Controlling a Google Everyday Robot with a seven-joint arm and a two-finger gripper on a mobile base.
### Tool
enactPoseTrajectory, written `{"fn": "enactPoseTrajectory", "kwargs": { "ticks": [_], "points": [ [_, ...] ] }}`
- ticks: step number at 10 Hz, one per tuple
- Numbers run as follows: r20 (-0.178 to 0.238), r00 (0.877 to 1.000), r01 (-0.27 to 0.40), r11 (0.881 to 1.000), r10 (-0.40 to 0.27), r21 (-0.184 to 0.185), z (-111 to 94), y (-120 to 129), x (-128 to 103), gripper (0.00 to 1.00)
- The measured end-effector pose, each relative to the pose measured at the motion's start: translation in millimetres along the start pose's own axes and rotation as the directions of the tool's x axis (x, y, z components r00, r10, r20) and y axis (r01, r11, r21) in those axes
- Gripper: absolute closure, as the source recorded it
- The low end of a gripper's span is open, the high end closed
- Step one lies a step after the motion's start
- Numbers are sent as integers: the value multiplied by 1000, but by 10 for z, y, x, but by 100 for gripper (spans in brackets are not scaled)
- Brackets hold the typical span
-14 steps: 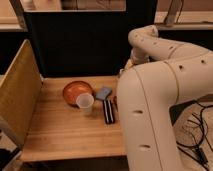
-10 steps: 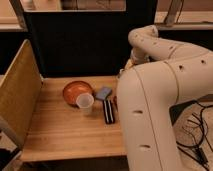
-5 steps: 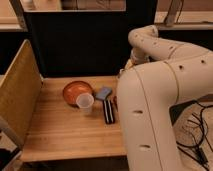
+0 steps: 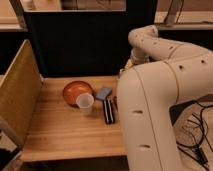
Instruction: Place the pepper on the white sponge
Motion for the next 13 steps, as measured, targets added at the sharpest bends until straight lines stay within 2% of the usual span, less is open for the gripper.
{"fn": "enactPoseTrajectory", "kwargs": {
  "ticks": [7,11,13],
  "points": [
    [0,1000,1,1000,-1,1,-5,0,5,20],
    [-42,999,29,1000,-29,3,-110,137,335,20],
    [-60,998,35,999,-36,-14,-166,276,570,20]
  ]
}}
